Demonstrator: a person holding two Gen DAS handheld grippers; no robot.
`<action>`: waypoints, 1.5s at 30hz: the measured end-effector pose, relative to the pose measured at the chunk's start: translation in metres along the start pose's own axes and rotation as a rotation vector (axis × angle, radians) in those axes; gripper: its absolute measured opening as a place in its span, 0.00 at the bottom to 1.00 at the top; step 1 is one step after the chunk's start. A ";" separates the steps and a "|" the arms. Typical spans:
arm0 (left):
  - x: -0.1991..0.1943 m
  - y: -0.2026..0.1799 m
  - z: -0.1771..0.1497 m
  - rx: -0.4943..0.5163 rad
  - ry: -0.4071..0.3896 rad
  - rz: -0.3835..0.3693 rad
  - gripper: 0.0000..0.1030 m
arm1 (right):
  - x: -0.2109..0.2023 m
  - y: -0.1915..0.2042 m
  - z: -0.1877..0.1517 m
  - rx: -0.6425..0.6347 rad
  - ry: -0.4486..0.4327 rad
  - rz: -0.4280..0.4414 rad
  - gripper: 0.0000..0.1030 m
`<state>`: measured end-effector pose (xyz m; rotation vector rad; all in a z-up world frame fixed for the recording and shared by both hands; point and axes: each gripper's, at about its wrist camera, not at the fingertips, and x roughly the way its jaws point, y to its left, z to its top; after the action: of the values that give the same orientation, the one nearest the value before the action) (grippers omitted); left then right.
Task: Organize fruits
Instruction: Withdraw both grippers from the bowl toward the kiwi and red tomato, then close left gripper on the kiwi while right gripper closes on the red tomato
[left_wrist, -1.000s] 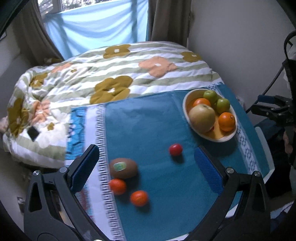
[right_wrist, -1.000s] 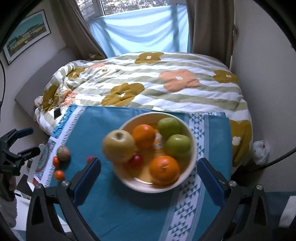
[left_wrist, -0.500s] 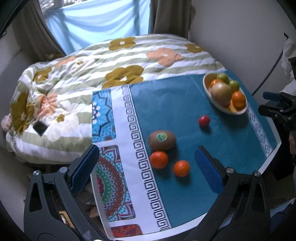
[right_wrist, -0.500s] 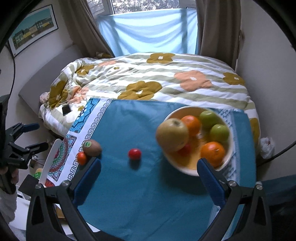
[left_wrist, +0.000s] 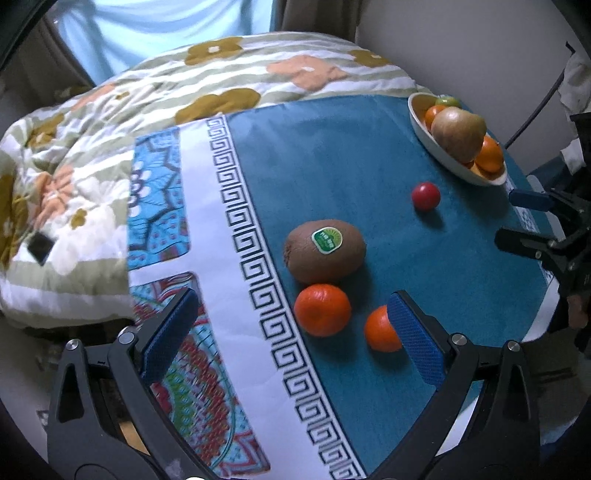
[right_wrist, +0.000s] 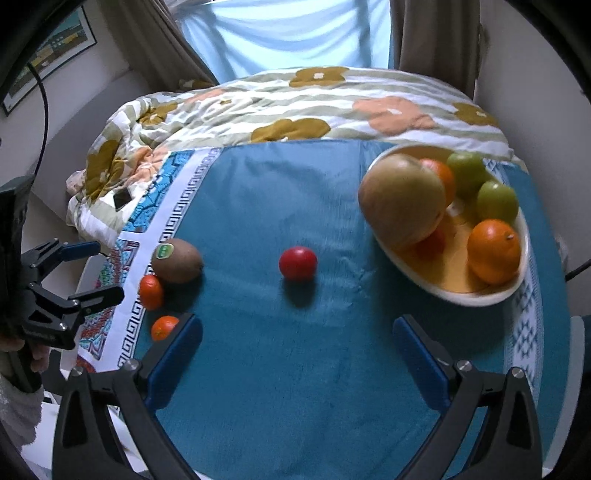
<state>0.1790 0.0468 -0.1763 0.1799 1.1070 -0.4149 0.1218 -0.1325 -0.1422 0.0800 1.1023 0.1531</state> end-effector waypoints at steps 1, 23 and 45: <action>0.005 -0.001 0.002 0.002 0.004 -0.002 1.00 | 0.004 0.000 -0.001 -0.001 0.003 -0.004 1.00; 0.060 -0.024 0.019 0.033 0.049 0.004 0.68 | 0.061 0.001 0.005 -0.027 0.030 -0.019 0.73; 0.059 -0.016 0.026 0.026 0.022 0.018 0.65 | 0.069 0.004 0.017 -0.047 -0.040 -0.016 0.31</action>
<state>0.2164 0.0095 -0.2163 0.2172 1.1212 -0.4123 0.1675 -0.1169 -0.1952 0.0320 1.0590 0.1618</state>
